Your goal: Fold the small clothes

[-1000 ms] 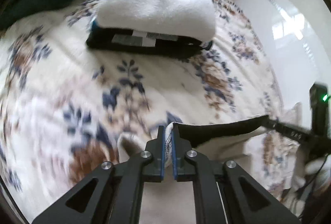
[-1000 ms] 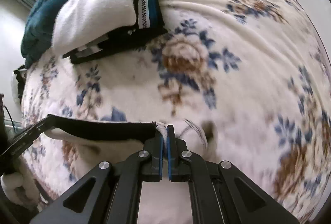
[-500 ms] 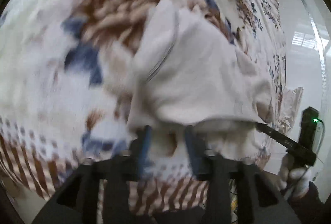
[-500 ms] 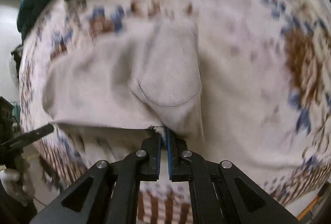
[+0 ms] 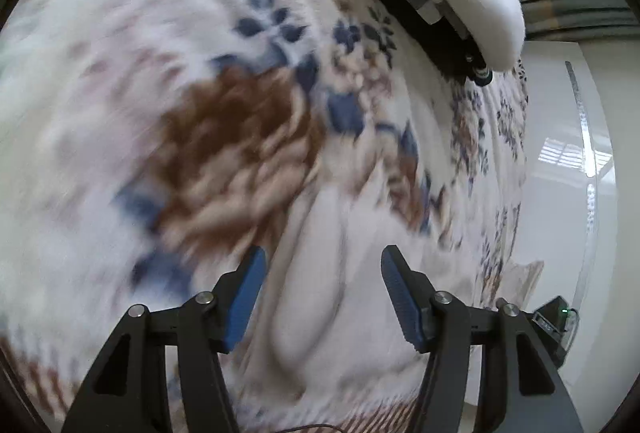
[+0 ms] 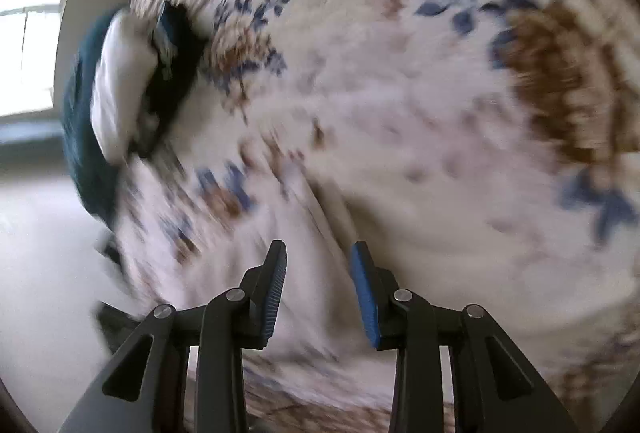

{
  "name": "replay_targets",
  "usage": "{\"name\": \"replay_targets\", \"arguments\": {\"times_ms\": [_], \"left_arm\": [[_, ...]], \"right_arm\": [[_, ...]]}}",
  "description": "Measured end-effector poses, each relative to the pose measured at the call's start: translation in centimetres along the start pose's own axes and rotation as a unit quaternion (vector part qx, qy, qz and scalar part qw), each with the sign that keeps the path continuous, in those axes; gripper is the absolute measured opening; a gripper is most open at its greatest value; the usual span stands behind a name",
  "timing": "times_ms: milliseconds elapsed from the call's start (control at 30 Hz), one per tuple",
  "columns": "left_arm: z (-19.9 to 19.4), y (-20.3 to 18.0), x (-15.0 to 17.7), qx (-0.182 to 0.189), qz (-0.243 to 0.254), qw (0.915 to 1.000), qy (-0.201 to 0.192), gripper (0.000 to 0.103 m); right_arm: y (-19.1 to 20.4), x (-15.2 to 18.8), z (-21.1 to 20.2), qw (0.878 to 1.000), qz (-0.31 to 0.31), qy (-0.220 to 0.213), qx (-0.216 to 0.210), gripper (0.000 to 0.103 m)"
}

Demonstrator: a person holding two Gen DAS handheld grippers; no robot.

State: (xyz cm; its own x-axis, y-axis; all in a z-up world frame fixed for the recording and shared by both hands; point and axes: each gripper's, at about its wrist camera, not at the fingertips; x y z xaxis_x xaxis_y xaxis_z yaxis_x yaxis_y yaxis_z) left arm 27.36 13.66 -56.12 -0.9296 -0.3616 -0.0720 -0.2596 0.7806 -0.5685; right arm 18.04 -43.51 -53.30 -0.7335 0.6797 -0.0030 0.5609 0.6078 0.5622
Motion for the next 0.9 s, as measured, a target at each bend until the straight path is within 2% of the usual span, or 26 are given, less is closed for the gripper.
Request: {"name": "replay_targets", "arguments": {"times_ms": [100, 133, 167, 200, 300, 467, 533, 600, 633, 667, 700, 733, 767, 900], "left_arm": [[3.0, -0.4, -1.5, -0.008, 0.012, 0.9997, 0.018, 0.055], [4.2, -0.6, -1.8, -0.028, 0.029, 0.9989, 0.024, 0.051], [4.7, -0.8, -2.0, -0.036, 0.04, 0.9982, 0.027, 0.021], [5.6, -0.8, -1.9, -0.053, 0.06, 0.9962, 0.035, 0.009], [6.2, -0.4, -1.7, -0.056, 0.076, 0.9949, 0.036, 0.009], [6.8, 0.9, -2.2, -0.042, 0.053, 0.9969, 0.04, 0.009], [6.5, 1.1, -2.4, -0.036, 0.048, 0.9972, 0.045, 0.011], [5.6, 1.1, -2.3, -0.024, 0.035, 0.9978, 0.051, 0.013], [5.2, 1.1, -2.3, -0.017, 0.03, 0.9981, 0.052, 0.016], [4.4, 1.2, -2.2, -0.014, 0.022, 0.9984, 0.049, 0.027], [3.6, 1.4, -1.9, -0.008, 0.015, 0.9988, 0.047, 0.032], [2.8, 1.8, -1.6, -0.001, 0.01, 0.9989, 0.045, 0.042], [1.9, 2.1, -1.0, 0.006, 0.005, 0.999, 0.045, 0.051], [0.8, 3.0, 1.8, 0.032, -0.019, 0.9972, 0.064, 0.052]], "right_arm": [[-0.3, -1.7, 3.9, 0.998, 0.053, 0.026, -0.032, 0.037], [-0.1, -1.9, 4.8, 0.998, 0.056, 0.028, -0.032, 0.022], [0.1, -2.0, 5.3, 0.998, 0.053, 0.019, -0.021, 0.005], [0.7, -2.1, 5.9, 0.999, 0.046, 0.009, -0.007, 0.005], [0.2, -2.4, 6.6, 0.998, 0.042, -0.01, 0.039, 0.004], [-1.6, -3.4, 8.7, 0.995, 0.043, -0.006, 0.095, 0.002], [-1.4, -3.6, 9.1, 0.995, 0.039, 0.005, 0.095, 0.003], [-1.1, -3.8, 8.4, 0.995, 0.049, 0.014, 0.081, 0.01], [-1.1, -3.9, 7.6, 0.996, 0.067, 0.015, 0.061, 0.016], [-1.1, -3.9, 6.7, 0.996, 0.075, 0.014, 0.048, 0.029], [-1.1, -3.8, 5.7, 0.996, 0.078, 0.01, 0.041, 0.035], [-1.0, -3.5, 4.7, 0.997, 0.075, 0.004, 0.033, 0.043], [-0.9, -3.1, 3.8, 0.997, 0.071, 0.002, 0.023, 0.046], [-1.8, -0.6, 3.1, 0.996, 0.073, 0.047, 0.004, 0.047]]}}
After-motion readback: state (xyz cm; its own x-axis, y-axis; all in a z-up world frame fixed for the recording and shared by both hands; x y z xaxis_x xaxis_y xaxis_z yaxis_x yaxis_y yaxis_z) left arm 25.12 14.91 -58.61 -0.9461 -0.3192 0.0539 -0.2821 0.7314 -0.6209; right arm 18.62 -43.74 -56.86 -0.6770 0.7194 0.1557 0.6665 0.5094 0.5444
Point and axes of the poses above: each gripper's, at about its wrist camera, not at the fingertips, and z roughly the way its jaws point, y to its left, x to its underside, and after that the axes turned 8 degrees about -y, right-handed
